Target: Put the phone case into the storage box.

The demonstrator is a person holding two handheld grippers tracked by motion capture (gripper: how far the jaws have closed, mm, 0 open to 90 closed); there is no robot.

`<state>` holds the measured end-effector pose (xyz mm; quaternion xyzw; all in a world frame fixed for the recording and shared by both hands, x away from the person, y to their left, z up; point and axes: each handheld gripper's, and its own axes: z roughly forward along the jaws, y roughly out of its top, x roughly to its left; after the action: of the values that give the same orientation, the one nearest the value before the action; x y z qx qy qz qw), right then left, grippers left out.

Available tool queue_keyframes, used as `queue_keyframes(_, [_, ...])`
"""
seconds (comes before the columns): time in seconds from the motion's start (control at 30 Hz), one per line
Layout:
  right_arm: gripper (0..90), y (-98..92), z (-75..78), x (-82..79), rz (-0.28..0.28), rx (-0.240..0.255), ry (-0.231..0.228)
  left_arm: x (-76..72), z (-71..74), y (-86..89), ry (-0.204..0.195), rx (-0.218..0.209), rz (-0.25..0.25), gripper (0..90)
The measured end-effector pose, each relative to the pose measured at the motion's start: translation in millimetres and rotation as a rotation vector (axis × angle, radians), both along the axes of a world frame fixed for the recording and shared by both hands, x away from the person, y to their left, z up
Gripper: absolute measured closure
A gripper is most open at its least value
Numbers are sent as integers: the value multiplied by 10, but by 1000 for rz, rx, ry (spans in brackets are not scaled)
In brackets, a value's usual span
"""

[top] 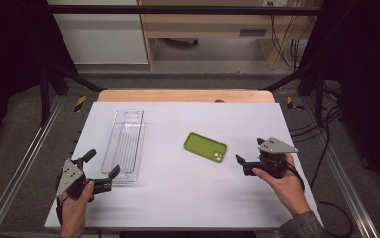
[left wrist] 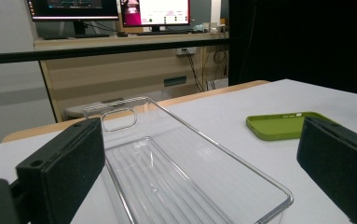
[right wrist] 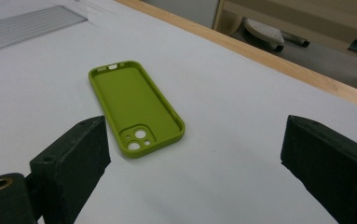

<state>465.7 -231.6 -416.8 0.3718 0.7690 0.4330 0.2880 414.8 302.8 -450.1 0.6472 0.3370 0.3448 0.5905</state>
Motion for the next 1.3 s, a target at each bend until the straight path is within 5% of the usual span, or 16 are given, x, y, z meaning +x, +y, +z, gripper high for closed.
queue_keyframes(0.4, [96,155,117,106,46,-52,33,-1,1,-4,-1,2,-3,6])
queue_keyframes(1.3, [92,479,96,277,153,-175,153,-2,2,-11,-3,10,-3,6])
